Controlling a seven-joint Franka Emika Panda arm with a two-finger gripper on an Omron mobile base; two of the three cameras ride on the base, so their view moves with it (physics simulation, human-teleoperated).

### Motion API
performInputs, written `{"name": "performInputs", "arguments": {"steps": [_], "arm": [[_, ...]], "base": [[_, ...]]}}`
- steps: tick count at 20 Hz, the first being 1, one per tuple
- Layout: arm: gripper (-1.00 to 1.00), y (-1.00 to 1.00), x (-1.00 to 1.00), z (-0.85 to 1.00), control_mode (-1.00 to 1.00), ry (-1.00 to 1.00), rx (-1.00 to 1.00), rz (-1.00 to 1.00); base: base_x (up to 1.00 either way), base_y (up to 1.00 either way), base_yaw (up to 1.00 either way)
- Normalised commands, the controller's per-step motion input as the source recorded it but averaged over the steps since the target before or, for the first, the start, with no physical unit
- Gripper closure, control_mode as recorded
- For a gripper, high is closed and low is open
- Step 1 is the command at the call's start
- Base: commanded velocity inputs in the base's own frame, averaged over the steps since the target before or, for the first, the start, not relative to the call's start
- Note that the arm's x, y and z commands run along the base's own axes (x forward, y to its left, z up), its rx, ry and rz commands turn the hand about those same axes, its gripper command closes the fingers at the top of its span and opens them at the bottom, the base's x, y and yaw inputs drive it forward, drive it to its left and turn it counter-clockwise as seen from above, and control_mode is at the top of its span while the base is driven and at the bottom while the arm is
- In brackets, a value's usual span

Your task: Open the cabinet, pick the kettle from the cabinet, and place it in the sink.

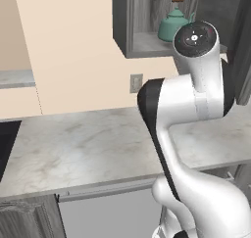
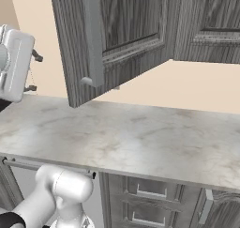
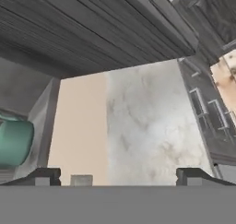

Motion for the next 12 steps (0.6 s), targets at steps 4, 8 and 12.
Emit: {"name": "performInputs", "arguments": {"steps": [4,8,12], "arm": [[-1.00,-0.25,0.10,-0.03,-1.00,-0.22,0.00,-0.30],[-1.00,-0.26,0.16,-0.07,-1.00,-0.13,0.00,-0.23],[-1.00,-0.26,0.20,-0.04,-1.00,-0.09,0.00,-0.23]], "base": [[0.00,0.00,0.00],[0.00,0.00,0.00],[0.00,0.00,0.00]]}}
